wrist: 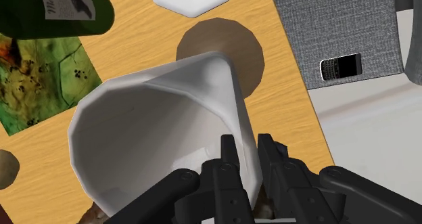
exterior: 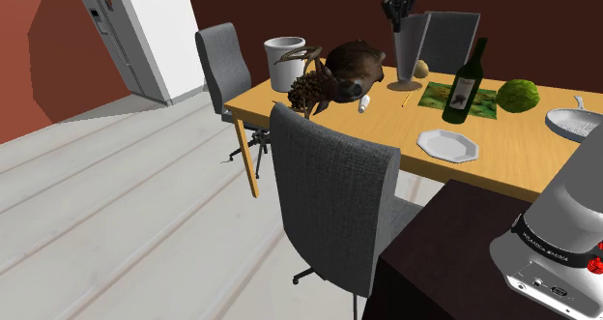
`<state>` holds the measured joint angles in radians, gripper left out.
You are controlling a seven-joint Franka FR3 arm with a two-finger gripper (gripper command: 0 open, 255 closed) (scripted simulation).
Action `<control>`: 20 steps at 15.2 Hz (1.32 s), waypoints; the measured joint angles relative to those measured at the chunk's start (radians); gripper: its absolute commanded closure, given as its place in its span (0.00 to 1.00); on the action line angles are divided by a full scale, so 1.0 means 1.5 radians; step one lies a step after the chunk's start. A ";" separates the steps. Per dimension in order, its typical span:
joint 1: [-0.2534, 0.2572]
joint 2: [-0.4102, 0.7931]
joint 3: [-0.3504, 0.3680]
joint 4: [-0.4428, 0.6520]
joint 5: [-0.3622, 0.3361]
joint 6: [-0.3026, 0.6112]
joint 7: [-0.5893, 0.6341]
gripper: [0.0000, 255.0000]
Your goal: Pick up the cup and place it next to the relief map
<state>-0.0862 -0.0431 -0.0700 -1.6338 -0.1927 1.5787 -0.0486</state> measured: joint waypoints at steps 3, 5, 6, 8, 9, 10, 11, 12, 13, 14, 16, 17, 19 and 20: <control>0.001 0.006 0.001 0.035 0.000 -0.028 -0.004 1.00; 0.000 0.015 0.000 0.065 0.001 -0.049 -0.009 1.00; 0.000 0.017 0.000 0.074 0.001 -0.057 -0.010 1.00; 0.000 0.027 0.000 0.107 0.001 -0.079 -0.015 1.00; 0.000 0.029 0.001 0.118 0.001 -0.088 -0.016 1.00; 0.001 0.033 0.001 0.132 0.001 -0.097 -0.017 1.00; 0.001 0.038 0.001 0.147 0.001 -0.107 -0.019 1.00; 0.001 0.042 0.001 0.162 0.001 -0.119 -0.021 1.00; 0.001 0.048 0.001 0.180 0.001 -0.130 -0.024 1.00; 0.000 0.054 0.000 0.197 0.001 -0.141 -0.027 1.00; -0.002 0.048 -0.002 0.196 0.000 -0.146 -0.032 1.00; -0.006 0.036 -0.006 0.185 0.000 -0.144 -0.040 1.00; -0.018 0.010 -0.018 0.158 -0.003 -0.139 -0.063 1.00; -0.024 -0.009 -0.024 0.131 -0.005 -0.129 -0.073 1.00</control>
<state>-0.1217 -0.0572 -0.1053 -1.4368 -0.2002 1.3849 -0.1585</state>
